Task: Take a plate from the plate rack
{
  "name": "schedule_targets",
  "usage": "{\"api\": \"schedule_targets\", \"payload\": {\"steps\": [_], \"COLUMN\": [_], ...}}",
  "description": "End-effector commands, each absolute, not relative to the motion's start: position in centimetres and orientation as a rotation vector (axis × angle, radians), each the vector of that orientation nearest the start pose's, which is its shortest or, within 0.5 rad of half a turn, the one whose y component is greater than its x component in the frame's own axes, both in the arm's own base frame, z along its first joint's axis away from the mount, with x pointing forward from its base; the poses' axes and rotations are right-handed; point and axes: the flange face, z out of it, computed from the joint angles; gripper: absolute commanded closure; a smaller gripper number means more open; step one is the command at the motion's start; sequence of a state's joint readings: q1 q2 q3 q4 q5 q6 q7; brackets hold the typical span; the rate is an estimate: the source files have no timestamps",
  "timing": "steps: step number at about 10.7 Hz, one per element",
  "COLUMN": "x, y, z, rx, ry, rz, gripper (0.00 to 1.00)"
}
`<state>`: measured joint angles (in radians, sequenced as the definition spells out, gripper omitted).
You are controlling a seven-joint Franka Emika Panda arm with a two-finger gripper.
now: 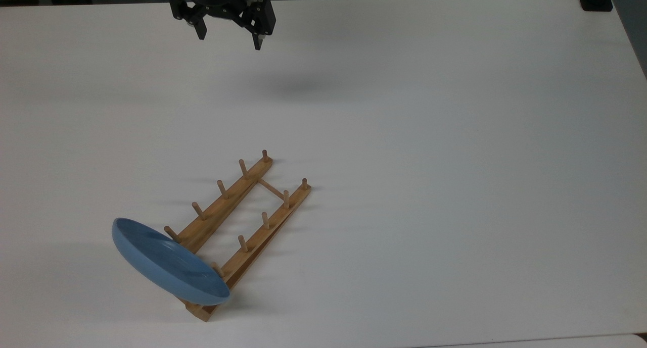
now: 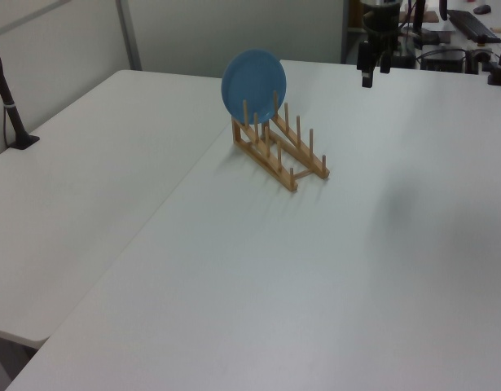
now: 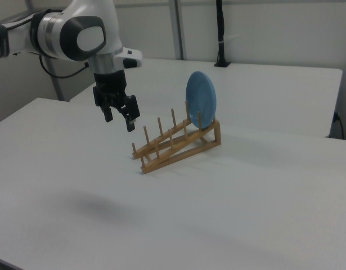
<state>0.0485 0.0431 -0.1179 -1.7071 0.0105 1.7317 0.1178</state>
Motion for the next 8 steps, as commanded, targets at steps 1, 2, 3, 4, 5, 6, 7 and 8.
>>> {"api": "schedule_targets", "payload": {"steps": [1, 2, 3, 4, 5, 6, 7, 8], "x": [56.62, 56.62, 56.61, 56.62, 56.67, 56.76, 56.93, 57.57], "y": [-3.65, -3.64, -3.64, -3.62, -3.62, -3.52, -3.53, -2.92], "z": [55.15, 55.15, 55.14, 55.21, 55.14, 55.04, 54.94, 54.86], "rx": [-3.133, -3.131, -3.131, -3.129, -3.13, -3.128, -3.129, -3.137], "ry": [0.256, 0.261, 0.261, 0.261, 0.261, 0.259, 0.259, 0.239], "rz": [0.067, 0.067, 0.07, 0.067, 0.067, 0.07, 0.06, 0.007], "gripper": [0.0, 0.0, 0.0, 0.0, 0.0, 0.0, 0.0, 0.0]}}
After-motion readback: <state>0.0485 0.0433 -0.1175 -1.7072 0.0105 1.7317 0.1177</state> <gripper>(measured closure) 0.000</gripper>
